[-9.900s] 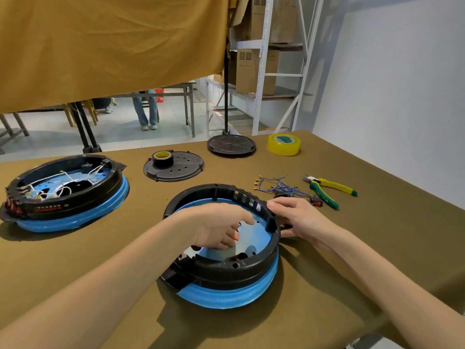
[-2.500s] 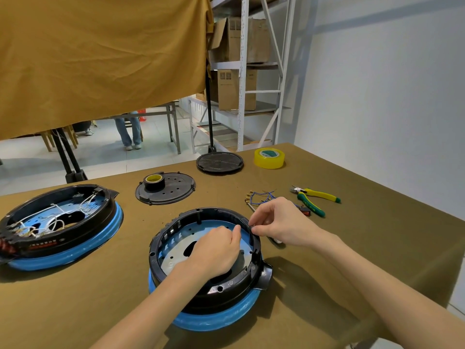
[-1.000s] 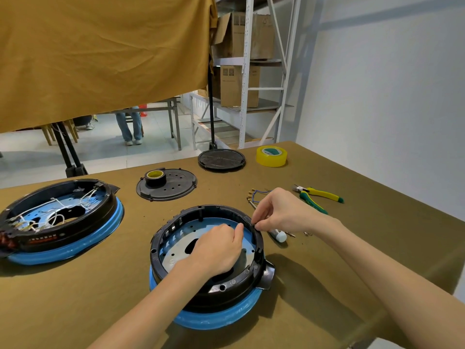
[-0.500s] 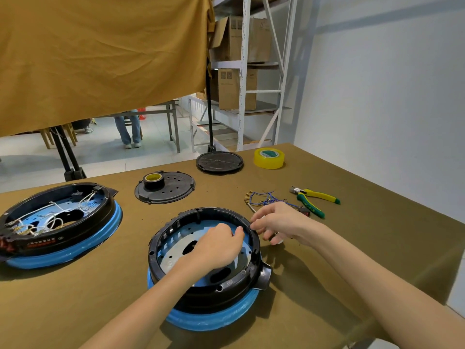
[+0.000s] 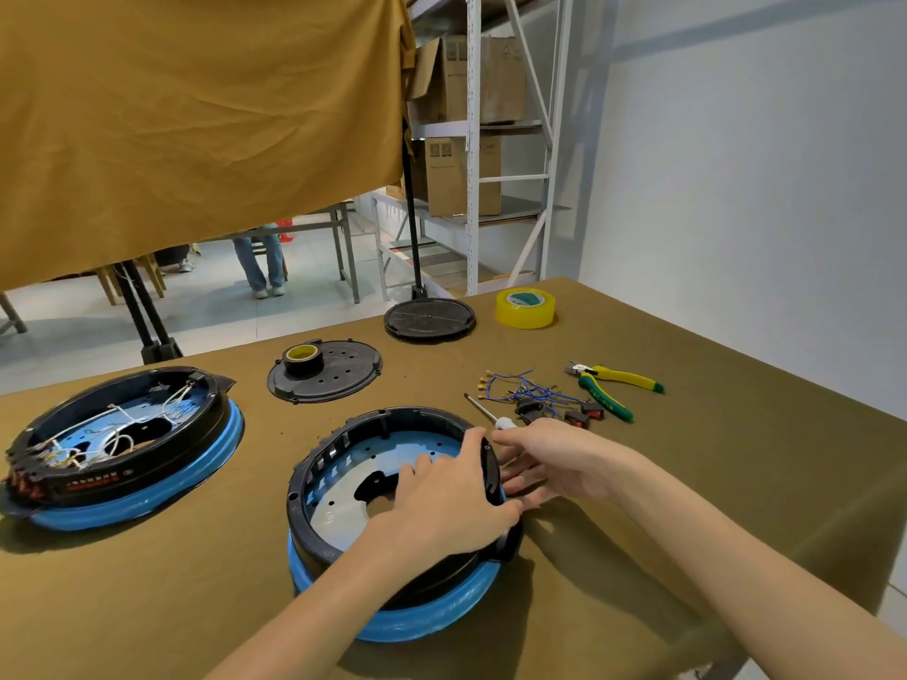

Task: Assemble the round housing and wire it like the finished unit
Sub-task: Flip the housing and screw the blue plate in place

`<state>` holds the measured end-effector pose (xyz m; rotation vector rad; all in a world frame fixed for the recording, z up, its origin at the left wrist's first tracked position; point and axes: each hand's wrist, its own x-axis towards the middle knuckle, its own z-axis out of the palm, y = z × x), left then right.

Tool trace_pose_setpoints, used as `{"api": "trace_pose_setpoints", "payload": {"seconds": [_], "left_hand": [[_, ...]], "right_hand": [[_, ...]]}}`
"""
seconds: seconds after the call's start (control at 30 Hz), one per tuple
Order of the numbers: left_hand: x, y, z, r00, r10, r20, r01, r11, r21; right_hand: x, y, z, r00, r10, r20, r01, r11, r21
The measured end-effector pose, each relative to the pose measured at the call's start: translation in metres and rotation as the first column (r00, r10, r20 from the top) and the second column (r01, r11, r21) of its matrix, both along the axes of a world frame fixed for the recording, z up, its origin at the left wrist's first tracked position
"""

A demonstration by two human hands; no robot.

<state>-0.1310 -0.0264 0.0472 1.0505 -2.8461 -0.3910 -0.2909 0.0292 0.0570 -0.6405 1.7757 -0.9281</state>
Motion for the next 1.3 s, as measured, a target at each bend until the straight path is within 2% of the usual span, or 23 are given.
{"api": "trace_pose_setpoints", "payload": {"seconds": [0.1,0.3,0.47,0.57,0.7,0.8,0.9,1.0,1.17,1.3], "left_hand": [[0.0,-0.001,0.0,0.999,0.015,-0.032,-0.013,0.999,0.042],[0.006,-0.01,0.004,0.992,0.0,-0.124,0.035,0.959,0.281],[0.014,-0.009,0.018,0.979,-0.009,-0.206,0.066,0.959,0.274],[0.023,-0.001,0.025,0.975,-0.023,-0.221,0.057,0.987,0.147],[0.032,0.013,0.028,0.981,-0.11,-0.161,0.073,0.973,-0.218],[0.036,0.017,0.027,0.971,-0.181,-0.154,0.136,0.955,-0.262],[0.035,0.017,0.027,0.979,-0.201,-0.017,0.183,0.92,-0.346],[0.03,0.02,0.029,0.979,-0.195,0.068,0.204,0.868,-0.452],[0.02,0.031,0.031,0.988,-0.054,0.146,0.128,0.816,-0.564],[0.024,0.033,0.029,0.993,0.015,0.119,0.053,0.835,-0.548]], "right_hand": [[0.0,0.002,0.0,0.999,-0.011,0.048,0.012,1.0,-0.004],[0.001,0.004,-0.001,1.0,0.02,-0.001,-0.02,1.0,-0.018],[0.001,0.004,0.006,0.991,0.029,0.129,-0.029,1.0,-0.006],[0.002,0.003,0.004,0.99,0.006,0.141,-0.003,1.0,-0.024],[0.001,0.004,0.006,0.983,-0.001,0.184,0.004,1.0,-0.015],[0.002,0.006,0.008,0.973,-0.015,0.228,0.017,1.0,-0.008],[0.004,0.006,0.01,0.961,-0.049,0.272,0.049,0.999,0.007],[0.008,0.007,0.013,0.923,-0.073,0.378,0.066,0.997,0.033],[0.017,0.009,0.014,0.802,-0.086,0.591,0.114,0.993,-0.009],[0.018,0.009,0.011,0.676,-0.048,0.735,0.082,0.997,-0.01]]}}
